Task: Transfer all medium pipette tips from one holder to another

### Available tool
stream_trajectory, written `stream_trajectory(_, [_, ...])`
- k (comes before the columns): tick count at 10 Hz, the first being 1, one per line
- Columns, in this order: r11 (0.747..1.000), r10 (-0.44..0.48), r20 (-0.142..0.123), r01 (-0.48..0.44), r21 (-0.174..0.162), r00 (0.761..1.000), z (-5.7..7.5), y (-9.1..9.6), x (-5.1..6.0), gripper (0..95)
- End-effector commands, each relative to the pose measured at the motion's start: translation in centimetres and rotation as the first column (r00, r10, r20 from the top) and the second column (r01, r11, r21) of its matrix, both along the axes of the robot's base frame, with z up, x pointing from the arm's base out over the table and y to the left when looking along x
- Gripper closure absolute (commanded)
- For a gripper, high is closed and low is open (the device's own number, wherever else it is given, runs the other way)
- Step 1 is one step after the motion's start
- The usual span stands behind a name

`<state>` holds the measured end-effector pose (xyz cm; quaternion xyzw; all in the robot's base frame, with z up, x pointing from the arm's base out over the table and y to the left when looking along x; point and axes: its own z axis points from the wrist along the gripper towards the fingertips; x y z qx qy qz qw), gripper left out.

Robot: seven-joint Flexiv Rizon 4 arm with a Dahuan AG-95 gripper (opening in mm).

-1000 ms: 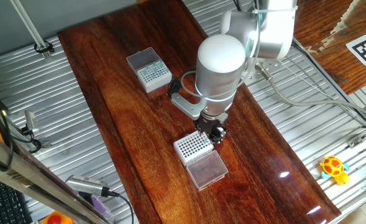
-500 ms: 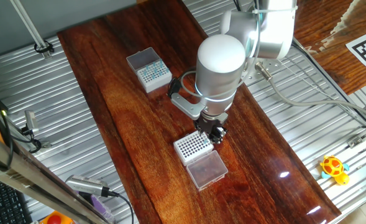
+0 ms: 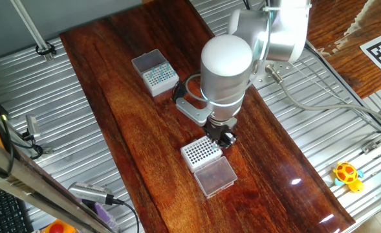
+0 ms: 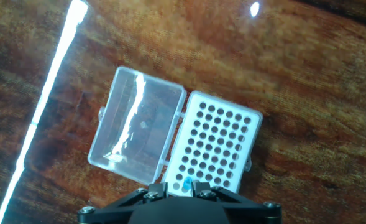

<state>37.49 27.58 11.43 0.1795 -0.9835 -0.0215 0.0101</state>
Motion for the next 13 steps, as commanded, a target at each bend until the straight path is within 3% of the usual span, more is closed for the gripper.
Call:
stream_trajectory(1, [1.000, 0.003, -0.005, -0.003, 0.003, 1.000, 0.4, -0.4, -0.2, 76.0])
stream_trajectory(5, [0.997, 0.078, -0.003, -0.078, 0.010, 0.997, 0.2, -4.8, -0.1, 76.0])
stream_trajectory(6, [0.993, 0.119, -0.003, -0.119, 0.012, 0.993, 0.2, -7.2, 0.0, 76.0])
stream_trajectory(8, [0.988, 0.155, -0.005, -0.155, 0.010, 0.988, 0.2, -9.7, -0.4, 76.0])
stream_trajectory(11, [0.991, 0.135, -0.001, -0.135, 0.013, 0.991, 0.3, -10.0, -0.6, 76.0])
stream_trajectory(13, [1.000, 0.022, -0.006, -0.021, 0.006, 1.000, 0.3, -10.0, -0.6, 76.0])
